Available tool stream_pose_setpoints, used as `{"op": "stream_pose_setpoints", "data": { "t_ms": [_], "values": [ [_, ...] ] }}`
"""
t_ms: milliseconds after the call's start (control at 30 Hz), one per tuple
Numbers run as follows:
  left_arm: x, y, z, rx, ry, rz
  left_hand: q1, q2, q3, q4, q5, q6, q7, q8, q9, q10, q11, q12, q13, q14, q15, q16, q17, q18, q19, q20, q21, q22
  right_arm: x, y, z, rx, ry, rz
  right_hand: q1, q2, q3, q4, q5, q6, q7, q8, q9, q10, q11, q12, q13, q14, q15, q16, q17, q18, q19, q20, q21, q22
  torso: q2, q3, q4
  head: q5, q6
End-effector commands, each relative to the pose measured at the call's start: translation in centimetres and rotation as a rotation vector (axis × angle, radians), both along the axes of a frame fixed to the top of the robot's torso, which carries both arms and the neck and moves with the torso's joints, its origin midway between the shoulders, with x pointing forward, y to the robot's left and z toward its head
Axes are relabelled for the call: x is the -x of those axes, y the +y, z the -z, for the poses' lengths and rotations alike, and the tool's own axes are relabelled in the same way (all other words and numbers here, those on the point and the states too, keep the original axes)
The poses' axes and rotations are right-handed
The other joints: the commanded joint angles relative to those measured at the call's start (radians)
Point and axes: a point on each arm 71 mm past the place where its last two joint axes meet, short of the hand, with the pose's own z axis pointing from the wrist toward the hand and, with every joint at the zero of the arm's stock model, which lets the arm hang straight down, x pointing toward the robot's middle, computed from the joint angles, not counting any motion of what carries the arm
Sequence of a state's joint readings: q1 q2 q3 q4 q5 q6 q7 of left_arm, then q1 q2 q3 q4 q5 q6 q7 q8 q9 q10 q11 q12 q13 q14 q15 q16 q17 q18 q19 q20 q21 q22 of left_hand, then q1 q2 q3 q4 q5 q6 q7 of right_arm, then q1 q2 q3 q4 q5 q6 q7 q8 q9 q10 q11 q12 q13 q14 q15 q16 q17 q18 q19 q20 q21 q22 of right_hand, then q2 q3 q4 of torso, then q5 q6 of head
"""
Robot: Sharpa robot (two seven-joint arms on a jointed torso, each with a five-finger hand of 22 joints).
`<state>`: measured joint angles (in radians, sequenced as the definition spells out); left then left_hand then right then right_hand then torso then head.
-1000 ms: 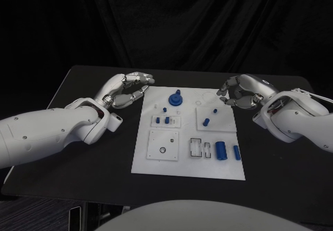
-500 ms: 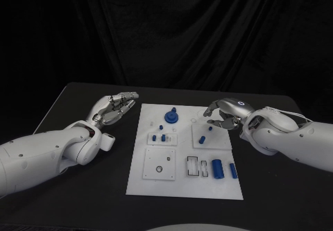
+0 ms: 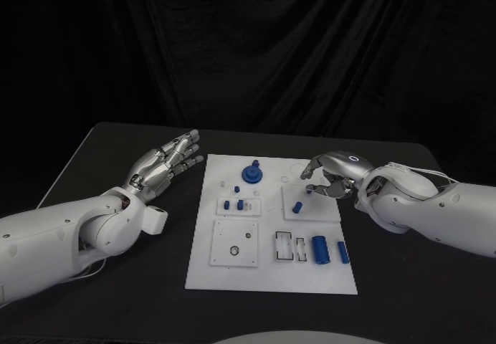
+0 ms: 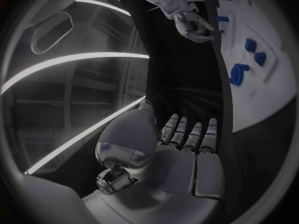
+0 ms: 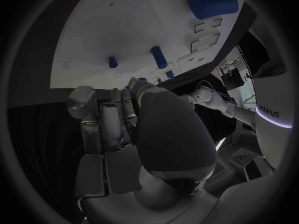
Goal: Assemble the parts on the task board
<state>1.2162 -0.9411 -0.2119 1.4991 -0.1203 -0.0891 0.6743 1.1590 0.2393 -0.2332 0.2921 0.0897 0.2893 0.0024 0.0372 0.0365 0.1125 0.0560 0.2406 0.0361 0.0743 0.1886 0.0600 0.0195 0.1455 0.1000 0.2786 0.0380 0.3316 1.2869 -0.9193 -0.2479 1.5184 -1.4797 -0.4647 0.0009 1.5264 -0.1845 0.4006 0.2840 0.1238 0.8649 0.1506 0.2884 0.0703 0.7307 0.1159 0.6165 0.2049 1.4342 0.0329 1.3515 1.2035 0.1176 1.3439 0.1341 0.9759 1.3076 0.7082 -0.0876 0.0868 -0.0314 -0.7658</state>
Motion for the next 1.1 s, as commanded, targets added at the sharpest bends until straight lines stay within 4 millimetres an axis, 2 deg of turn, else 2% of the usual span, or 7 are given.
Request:
{"op": "stream_pose_setpoints", "data": {
  "t_ms": [33,267,300,333,400,833,1100],
  "values": [
    [0.7,-0.1,-1.0,0.222,-0.020,0.043,0.002,0.022,-0.021,0.000,0.017,-0.030,-0.007,-0.006,-0.003,-0.022,0.000,-0.022,-0.002,-0.018,0.000,-0.013,-0.003,0.013,-0.024,0.001,-0.006,-0.038,0.2,-0.2,0.7,0.028,0.024,0.007,0.001,-0.010,0.008,0.000,0.010,-0.001,0.009,-0.008,-0.001,0.010,0.000,-0.008,-0.005,0.005,0.000,0.002,-0.001,-0.001,0.005,0.000,-0.002,0.106,-0.006,0.0030,-0.0040,0.004,-0.008],
    [1.5,-0.1,-1.3,0.283,0.012,0.061,0.005,0.036,-0.046,0.000,0.034,-0.047,-0.017,-0.006,-0.004,-0.041,-0.010,-0.035,-0.004,-0.040,-0.009,-0.029,-0.007,0.018,-0.056,-0.005,-0.013,-0.106,0.3,-0.4,1.6,0.059,0.040,0.025,-0.011,-0.020,0.014,0.001,0.025,0.004,0.010,-0.021,-0.001,0.018,0.000,-0.017,-0.018,0.005,0.000,0.001,-0.003,-0.001,0.005,0.000,-0.007,0.105,-0.008,0.0030,-0.0041,0.006,-0.012],
    [1.6,-0.1,-1.3,0.287,0.013,0.063,0.007,0.037,-0.046,-0.001,0.040,-0.046,-0.018,-0.006,-0.004,-0.041,-0.010,-0.035,-0.004,-0.041,-0.009,-0.029,-0.008,0.018,-0.057,-0.006,-0.013,-0.108,0.3,-0.4,1.7,0.062,0.038,0.026,-0.011,-0.020,0.014,0.001,0.025,0.004,0.010,-0.021,-0.001,0.018,0.000,-0.017,-0.018,0.005,0.000,0.001,-0.003,-0.001,0.005,0.000,-0.007,0.105,-0.008,0.0029,-0.0041,0.009,-0.019],
    [1.7,-0.2,-1.3,0.291,0.015,0.065,0.010,0.037,-0.048,-0.001,0.048,-0.047,-0.018,-0.006,-0.004,-0.041,-0.009,-0.034,-0.004,-0.042,-0.010,-0.030,-0.008,0.019,-0.058,-0.006,-0.012,-0.110,0.3,-0.4,1.8,0.064,0.035,0.028,-0.013,-0.021,0.015,0.001,0.028,0.006,0.009,-0.022,-0.001,0.020,0.000,-0.017,-0.020,0.005,0.000,0.001,-0.004,-0.001,0.005,0.000,-0.008,0.105,-0.007,0.0054,-0.0023,0.008,-0.021],
    [1.8,-0.2,-1.4,0.297,0.017,0.069,0.012,0.038,-0.048,-0.002,0.053,-0.047,-0.018,-0.006,-0.004,-0.041,-0.008,-0.033,-0.004,-0.042,-0.010,-0.030,-0.008,0.019,-0.058,-0.006,-0.012,-0.111,0.3,-0.4,1.8,0.064,0.026,0.033,-0.015,-0.023,0.020,0.000,0.039,0.012,0.008,-0.025,0.000,0.025,-0.001,-0.019,-0.024,0.006,-0.001,0.003,-0.001,-0.001,0.007,0.000,-0.005,0.106,-0.007,0.0054,-0.0018,0.007,-0.024],
    [2.0,-0.5,-1.2,0.312,0.032,0.090,0.085,0.035,-0.038,-0.018,0.194,-0.040,-0.020,-0.004,-0.002,-0.043,0.020,-0.017,-0.002,-0.037,-0.001,-0.021,-0.005,0.025,-0.053,0.006,-0.006,-0.102,-0.2,-0.5,2.1,0.062,-0.005,0.043,-0.005,-0.027,0.048,-0.011,0.076,0.031,0.001,-0.036,0.003,0.040,-0.003,-0.024,-0.039,0.007,-0.003,0.003,-0.003,0.000,0.007,-0.002,-0.010,0.106,-0.008,0.0070,-0.0021,0.005,-0.038],
    [2.0,-0.6,-1.1,0.313,0.042,0.100,0.094,0.035,-0.037,-0.017,0.200,-0.032,-0.015,-0.003,-0.001,-0.039,0.034,-0.009,-0.001,-0.030,0.006,-0.015,-0.004,0.024,-0.047,0.010,-0.003,-0.087,-0.5,-0.4,2.4,0.064,-0.008,0.042,-0.001,-0.028,0.069,-0.020,0.101,0.069,-0.001,-0.028,0.013,0.066,-0.009,-0.018,-0.046,0.011,-0.008,0.009,0.004,-0.002,0.014,-0.007,0.003,0.110,-0.009,0.0065,-0.0042,0.007,-0.044]
  ]
}}
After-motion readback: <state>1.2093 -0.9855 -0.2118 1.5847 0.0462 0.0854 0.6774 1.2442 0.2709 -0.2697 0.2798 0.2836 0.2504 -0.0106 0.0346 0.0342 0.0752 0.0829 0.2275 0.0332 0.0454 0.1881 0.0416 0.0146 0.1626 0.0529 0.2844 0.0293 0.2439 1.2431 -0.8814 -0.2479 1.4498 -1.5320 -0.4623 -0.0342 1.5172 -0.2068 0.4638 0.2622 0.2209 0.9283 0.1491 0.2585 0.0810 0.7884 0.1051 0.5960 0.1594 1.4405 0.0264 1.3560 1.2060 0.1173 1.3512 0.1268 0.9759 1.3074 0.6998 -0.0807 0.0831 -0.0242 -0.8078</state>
